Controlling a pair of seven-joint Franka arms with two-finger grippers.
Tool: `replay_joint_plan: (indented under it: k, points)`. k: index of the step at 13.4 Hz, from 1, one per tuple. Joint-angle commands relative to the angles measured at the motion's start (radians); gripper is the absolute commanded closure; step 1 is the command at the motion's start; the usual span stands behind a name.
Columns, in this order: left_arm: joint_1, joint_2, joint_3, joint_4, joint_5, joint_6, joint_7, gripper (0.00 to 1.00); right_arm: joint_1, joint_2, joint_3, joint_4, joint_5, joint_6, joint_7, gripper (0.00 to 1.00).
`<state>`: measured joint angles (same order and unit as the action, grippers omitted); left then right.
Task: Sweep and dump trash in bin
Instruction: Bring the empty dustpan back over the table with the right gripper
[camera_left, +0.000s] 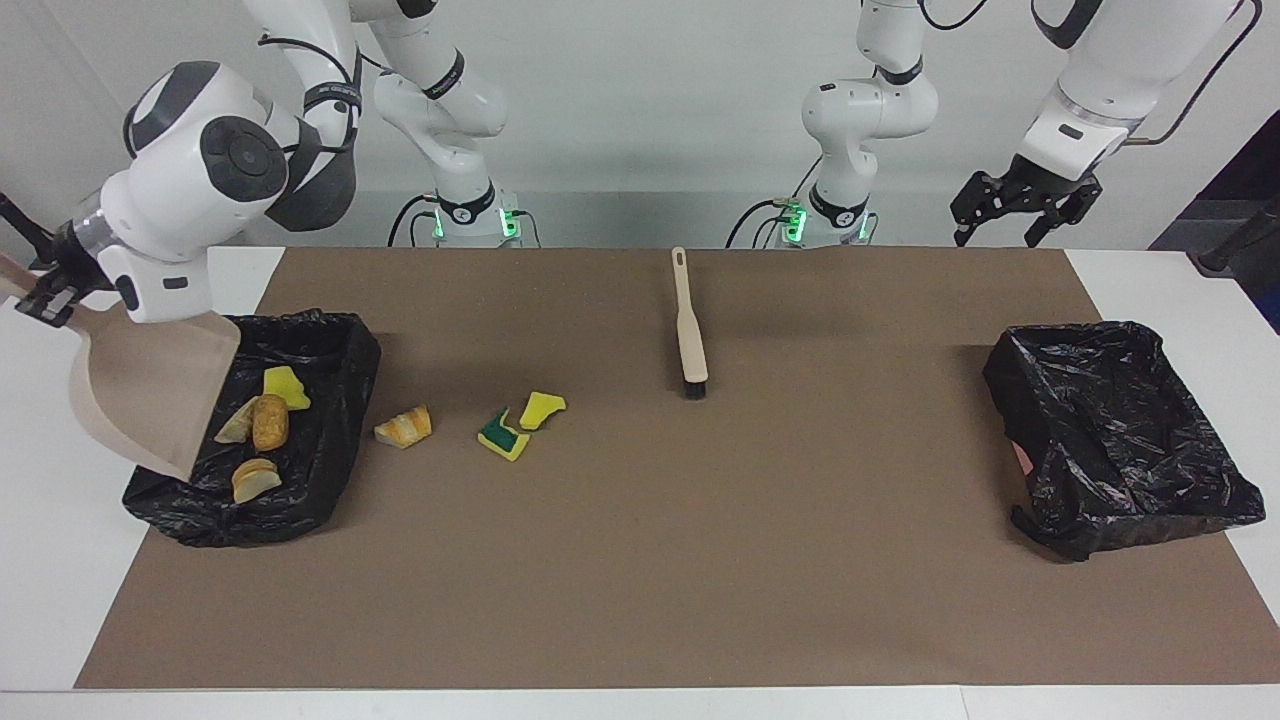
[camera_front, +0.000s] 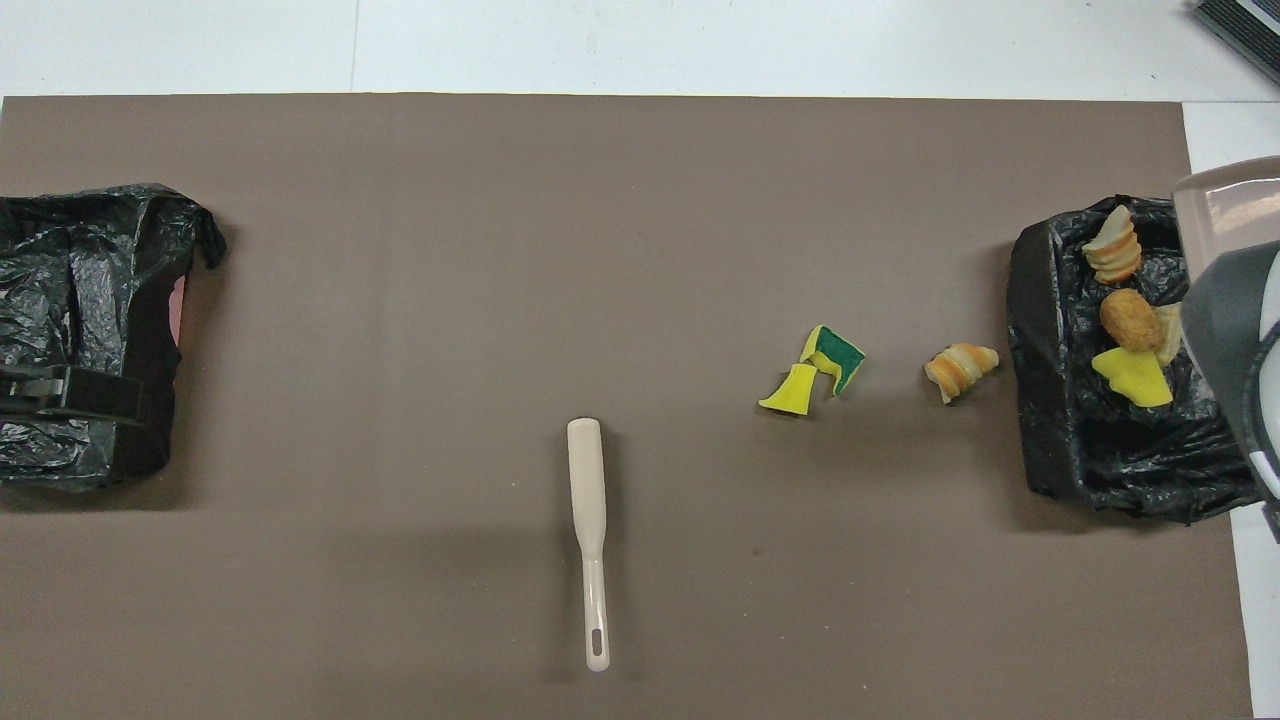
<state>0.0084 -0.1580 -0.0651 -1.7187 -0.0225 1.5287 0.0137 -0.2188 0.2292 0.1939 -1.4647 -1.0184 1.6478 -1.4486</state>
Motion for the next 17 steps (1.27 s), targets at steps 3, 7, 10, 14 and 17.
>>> replay_joint_plan:
  k: [3, 7, 10, 14, 17]
  points:
    - [-0.001, -0.006, -0.012, 0.063, 0.003, -0.008, -0.015, 0.0, -0.021, -0.013, 0.004, -0.005, 0.352, 0.015, 0.039, 1.0]
    - [0.001, -0.024, -0.012, 0.039, -0.002, -0.004, -0.031, 0.0, -0.005, -0.033, 0.006, -0.078, 0.614, 0.024, 0.121, 1.0]
    - [-0.001, -0.02, -0.012, 0.047, -0.002, -0.001, -0.021, 0.0, 0.06, -0.024, 0.007, -0.129, 0.747, 0.035, 0.49, 1.0]
    - [0.016, -0.018, -0.003, 0.05, 0.001, -0.009, -0.024, 0.0, 0.182, -0.011, 0.007, -0.154, 0.799, 0.04, 0.955, 1.0]
    - [0.015, -0.02, -0.001, 0.05, 0.003, -0.01, -0.024, 0.0, 0.254, -0.005, 0.007, -0.155, 0.852, 0.052, 1.207, 1.0]
